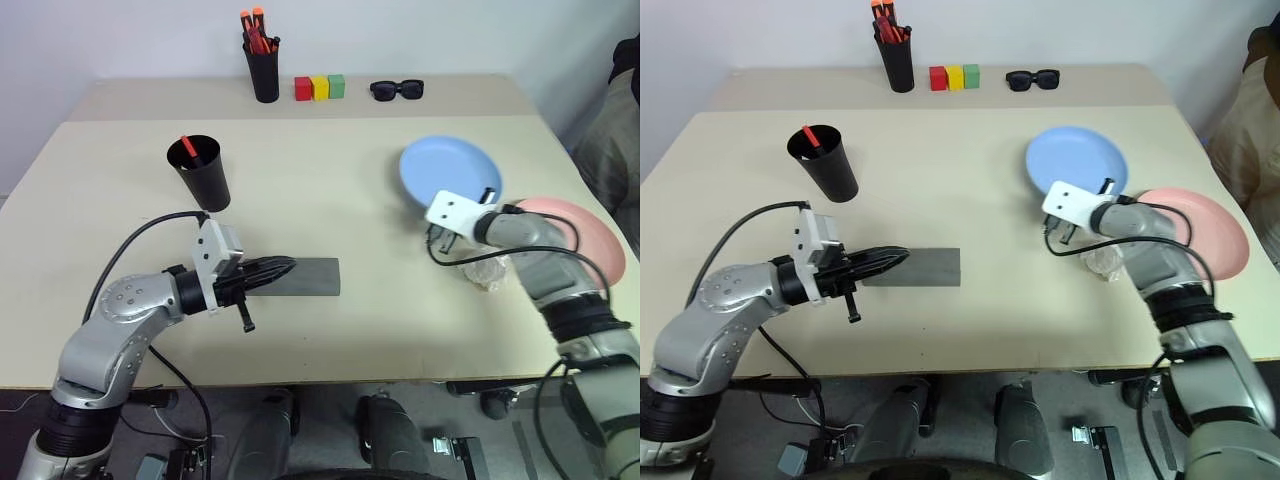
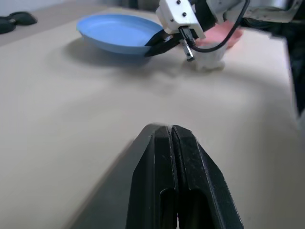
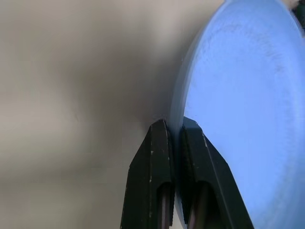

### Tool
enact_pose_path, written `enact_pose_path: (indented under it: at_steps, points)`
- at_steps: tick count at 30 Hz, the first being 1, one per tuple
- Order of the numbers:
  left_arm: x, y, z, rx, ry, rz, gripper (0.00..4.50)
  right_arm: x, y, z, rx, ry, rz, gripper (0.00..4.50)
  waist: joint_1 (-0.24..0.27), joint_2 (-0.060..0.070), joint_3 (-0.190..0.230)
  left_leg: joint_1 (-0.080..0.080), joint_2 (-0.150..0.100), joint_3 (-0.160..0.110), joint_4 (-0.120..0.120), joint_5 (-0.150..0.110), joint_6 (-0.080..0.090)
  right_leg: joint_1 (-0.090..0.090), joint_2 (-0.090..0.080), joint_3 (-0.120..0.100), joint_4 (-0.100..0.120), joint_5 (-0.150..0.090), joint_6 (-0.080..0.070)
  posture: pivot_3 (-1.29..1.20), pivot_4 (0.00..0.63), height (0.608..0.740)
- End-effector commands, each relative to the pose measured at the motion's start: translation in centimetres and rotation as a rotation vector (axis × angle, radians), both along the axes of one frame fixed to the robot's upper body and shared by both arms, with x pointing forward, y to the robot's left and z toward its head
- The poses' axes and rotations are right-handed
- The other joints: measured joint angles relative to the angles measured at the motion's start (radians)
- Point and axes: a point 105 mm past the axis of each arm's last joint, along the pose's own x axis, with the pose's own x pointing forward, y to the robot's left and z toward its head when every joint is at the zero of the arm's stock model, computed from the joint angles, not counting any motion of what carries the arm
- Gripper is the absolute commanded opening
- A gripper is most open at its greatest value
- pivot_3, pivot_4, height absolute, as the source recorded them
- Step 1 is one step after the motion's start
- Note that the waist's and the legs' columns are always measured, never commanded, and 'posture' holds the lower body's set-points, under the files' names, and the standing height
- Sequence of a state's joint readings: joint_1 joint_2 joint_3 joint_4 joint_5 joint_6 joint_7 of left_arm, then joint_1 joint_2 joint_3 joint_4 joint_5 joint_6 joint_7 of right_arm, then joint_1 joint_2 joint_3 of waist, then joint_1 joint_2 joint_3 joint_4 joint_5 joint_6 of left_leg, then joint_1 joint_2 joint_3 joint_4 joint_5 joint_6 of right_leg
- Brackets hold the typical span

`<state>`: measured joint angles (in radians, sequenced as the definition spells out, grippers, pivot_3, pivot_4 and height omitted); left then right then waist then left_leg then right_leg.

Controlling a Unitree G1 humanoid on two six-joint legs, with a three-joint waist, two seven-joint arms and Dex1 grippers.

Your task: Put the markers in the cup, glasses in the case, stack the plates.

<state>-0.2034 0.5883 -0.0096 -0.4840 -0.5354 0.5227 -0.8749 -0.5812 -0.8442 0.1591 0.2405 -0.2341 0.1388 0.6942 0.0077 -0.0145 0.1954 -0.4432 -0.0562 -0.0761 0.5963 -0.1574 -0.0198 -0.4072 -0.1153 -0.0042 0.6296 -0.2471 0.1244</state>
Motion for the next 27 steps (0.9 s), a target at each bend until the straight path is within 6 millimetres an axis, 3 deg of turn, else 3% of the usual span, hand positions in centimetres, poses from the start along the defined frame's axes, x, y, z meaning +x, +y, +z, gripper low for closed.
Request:
enact_pose_path:
  at_steps: [1,4,7,10,13,16,19,27]
  points:
    - [-1.2,-2.5,0.6,-0.018,-0.032,-0.122,0.0,-2.2,-2.1,5.1,0.023,-0.093,-0.017,0.06,0.001,0.0,0.0,0.0,0.0,0.001,0.0,0.0,0.0,0.001,0.0,0.0,0.0,0.0,0.0,0.0,0.15,0.74]
    - [-1.6,-4.6,0.2,-0.028,-0.021,-0.212,0.0,-5.2,-5.3,6.1,0.009,-0.05,-0.088,0.06,0.007,0.001,-0.001,0.001,0.001,0.001,0.0,0.0,0.0,0.002,0.0,0.0,0.0,-0.002,-0.003,0.0,0.15,0.74]
    - [-1.8,-6.1,0.0,-0.035,-0.021,-0.282,0.0,-7.8,-7.3,5.1,-0.023,0.036,-0.14,0.06,0.005,0.001,-0.002,0.001,0.001,0.002,0.001,-0.001,0.001,0.002,0.0,0.0,-0.001,-0.003,-0.003,0.0,0.15,0.74]
    - [-1.6,-6.9,-0.3,-0.029,-0.03,-0.314,0.0,-9.5,-8.1,3.8,0.007,0.104,-0.173,0.06,-0.002,0.003,-0.003,0.001,0.001,0.004,0.001,-0.001,0.001,0.002,0.0,0.0,-0.001,-0.003,-0.003,0.0,0.15,0.74]
    - [-1.1,-7.1,-0.5,-0.029,-0.033,-0.32,0.0,-10.0,-8.9,2.7,0.021,0.116,-0.229,0.91,-0.011,0.006,-0.004,0.002,0.002,0.005,0.001,-0.001,0.001,0.002,0.0,0.001,-0.001,-0.003,-0.003,0.0,0.15,0.74]
    - [-0.8,-6.8,-0.7,-0.028,-0.034,-0.322,0.0,-10.1,-9.0,2.6,0.013,0.095,-0.244,2.41,-0.016,0.006,-0.004,0.002,0.002,0.004,0.002,-0.001,0.001,0.002,0.0,0.001,-0.001,-0.003,-0.003,0.0,0.15,0.74]
    - [-0.7,-6.4,-0.9,-0.028,-0.033,-0.313,0.0,-10.3,-7.8,3.0,0.071,0.09,-0.21,3.87,-0.016,0.006,-0.004,0.002,0.002,0.004,0.002,-0.001,0.002,0.002,-0.001,0.001,-0.001,-0.003,-0.003,0.0,0.15,0.74]
    - [-0.6,-5.3,-1.2,-0.025,-0.022,-0.246,0.0,-11.4,-5.8,1.8,0.286,0.183,-0.145,3.87,-0.012,0.006,-0.004,0.001,0.001,0.0,0.002,-0.001,0.002,0.003,-0.001,0.001,-0.001,-0.003,-0.002,0.0,0.15,0.74]
